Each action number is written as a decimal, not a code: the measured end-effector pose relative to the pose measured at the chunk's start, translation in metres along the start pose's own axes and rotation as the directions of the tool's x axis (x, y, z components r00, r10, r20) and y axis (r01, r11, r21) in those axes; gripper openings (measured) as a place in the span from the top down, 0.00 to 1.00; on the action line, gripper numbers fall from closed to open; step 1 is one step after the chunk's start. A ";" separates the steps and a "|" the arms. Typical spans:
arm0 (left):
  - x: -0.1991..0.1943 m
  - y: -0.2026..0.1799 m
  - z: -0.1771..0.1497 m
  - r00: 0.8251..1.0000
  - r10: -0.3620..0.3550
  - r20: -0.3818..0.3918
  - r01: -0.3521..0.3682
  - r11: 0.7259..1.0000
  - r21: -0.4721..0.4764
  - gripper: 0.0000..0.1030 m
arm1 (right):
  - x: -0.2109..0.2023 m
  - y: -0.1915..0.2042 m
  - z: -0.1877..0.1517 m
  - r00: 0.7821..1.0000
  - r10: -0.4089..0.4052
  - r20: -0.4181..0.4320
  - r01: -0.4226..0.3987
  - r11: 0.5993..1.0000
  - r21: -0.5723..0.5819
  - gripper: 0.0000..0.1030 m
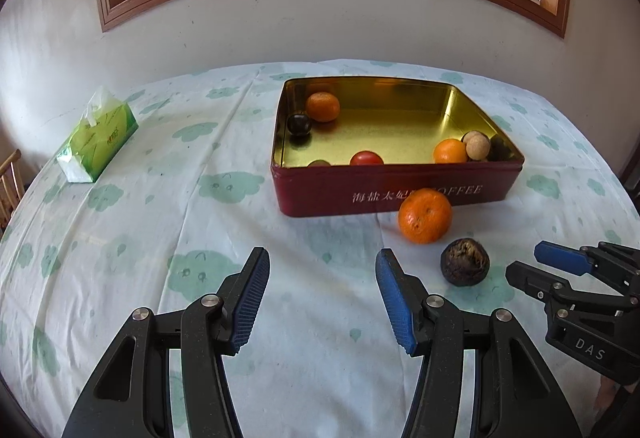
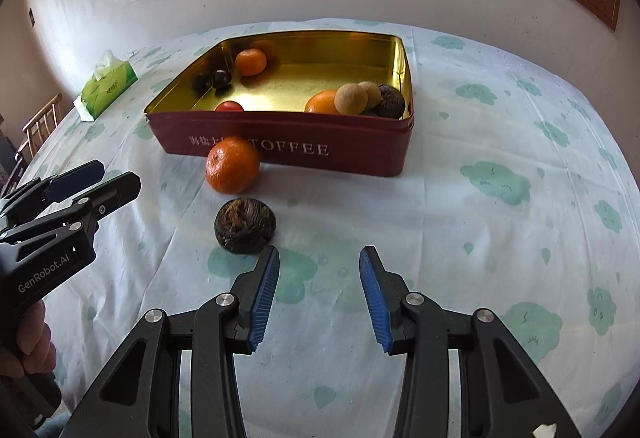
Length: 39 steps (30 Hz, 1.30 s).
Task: Organize fruits
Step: 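Withdraw both open tools from the tin toward the remaining fruits, then grasp the dark water chestnut with right tool while left tool grasps the mandarin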
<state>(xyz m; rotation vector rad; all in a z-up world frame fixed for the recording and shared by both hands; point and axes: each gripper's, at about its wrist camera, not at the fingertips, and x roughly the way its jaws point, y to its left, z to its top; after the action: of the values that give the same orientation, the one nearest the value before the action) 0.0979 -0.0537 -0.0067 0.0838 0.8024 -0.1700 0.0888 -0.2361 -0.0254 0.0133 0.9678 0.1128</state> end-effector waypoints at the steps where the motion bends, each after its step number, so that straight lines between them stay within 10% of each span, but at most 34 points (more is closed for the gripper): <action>1: 0.001 0.003 -0.004 1.000 0.006 -0.006 -0.006 1.000 -0.003 0.45 | 0.001 0.001 -0.002 1.000 0.007 -0.005 -0.007 1.000 0.005 0.62; 26: 0.015 0.035 -0.029 0.997 0.042 -0.061 -0.046 0.997 -0.063 0.45 | 0.028 0.048 0.009 0.999 -0.015 0.041 0.019 0.994 -0.105 0.64; 39: 0.019 -0.002 -0.023 0.998 -0.016 -0.064 0.016 1.000 0.001 0.45 | 0.019 -0.002 0.003 0.995 -0.076 0.060 0.078 0.997 -0.022 0.66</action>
<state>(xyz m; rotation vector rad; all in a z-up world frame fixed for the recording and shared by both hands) 0.0945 -0.0551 -0.0366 0.0849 0.8670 -0.1836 0.1018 -0.2364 -0.0396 -0.0428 0.9063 0.0528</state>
